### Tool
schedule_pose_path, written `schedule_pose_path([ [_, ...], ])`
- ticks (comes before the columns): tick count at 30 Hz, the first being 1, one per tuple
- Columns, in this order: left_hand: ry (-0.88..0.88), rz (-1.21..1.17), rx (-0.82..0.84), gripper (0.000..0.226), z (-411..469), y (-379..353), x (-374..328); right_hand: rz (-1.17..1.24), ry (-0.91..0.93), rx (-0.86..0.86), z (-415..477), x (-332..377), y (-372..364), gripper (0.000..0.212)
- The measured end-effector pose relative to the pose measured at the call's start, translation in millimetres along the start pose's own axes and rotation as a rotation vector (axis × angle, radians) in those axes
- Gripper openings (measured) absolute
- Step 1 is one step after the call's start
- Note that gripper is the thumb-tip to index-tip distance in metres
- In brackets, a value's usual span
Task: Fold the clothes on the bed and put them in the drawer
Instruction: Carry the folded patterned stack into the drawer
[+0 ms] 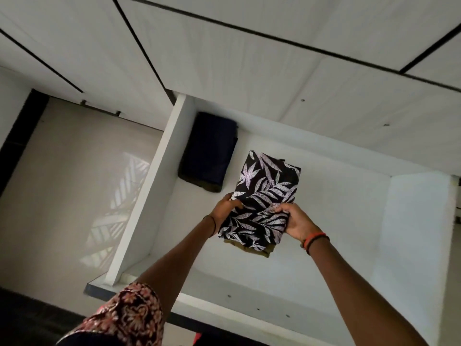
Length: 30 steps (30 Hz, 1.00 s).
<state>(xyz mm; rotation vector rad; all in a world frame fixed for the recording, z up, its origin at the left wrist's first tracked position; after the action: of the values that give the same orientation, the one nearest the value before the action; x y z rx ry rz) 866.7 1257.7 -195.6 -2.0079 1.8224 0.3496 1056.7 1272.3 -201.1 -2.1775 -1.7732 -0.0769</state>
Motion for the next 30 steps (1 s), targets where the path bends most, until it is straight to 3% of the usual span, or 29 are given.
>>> schedule_pose_path([
  [4, -0.062, -0.02, -0.043, 0.042, 24, 4, -23, 0.011, 0.065, 0.032, 29, 26, -8, 0.035],
  [8, -0.123, -0.019, -0.031, 0.026, 49, 9, -37, 0.039, 0.137, 0.037, 53, 51, -13, 0.037],
  [13, -0.2, 0.034, -0.093, 0.046, 75, 6, -41, -0.008, 0.157, -0.055, 77, 65, -9, 0.037],
  [17, -0.222, 0.072, -0.163, 0.047, 85, -2, -35, -0.204, 0.174, -0.173, 92, 70, -4, 0.043],
  [22, -0.199, 0.294, -0.259, 0.051, 89, -5, -31, -0.171, 0.202, -0.186, 100, 65, -3, 0.036],
  [30, -0.251, 0.327, -0.316, 0.064, 63, -5, -28, -0.371, 0.187, -0.416, 83, 52, 8, 0.055],
])
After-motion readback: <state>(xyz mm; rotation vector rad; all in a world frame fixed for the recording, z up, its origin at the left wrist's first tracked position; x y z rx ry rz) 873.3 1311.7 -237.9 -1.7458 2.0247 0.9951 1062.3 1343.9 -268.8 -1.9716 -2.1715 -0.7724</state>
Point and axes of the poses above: each hand's wrist, its own z-axis towards the middle knuckle, its own y-axis out of the back of the hand, x = y × z, the point moved 4 cm from there along z, towards the middle knuckle, and after that the axes turned 1 degree about -y, right-handed, at the moved point
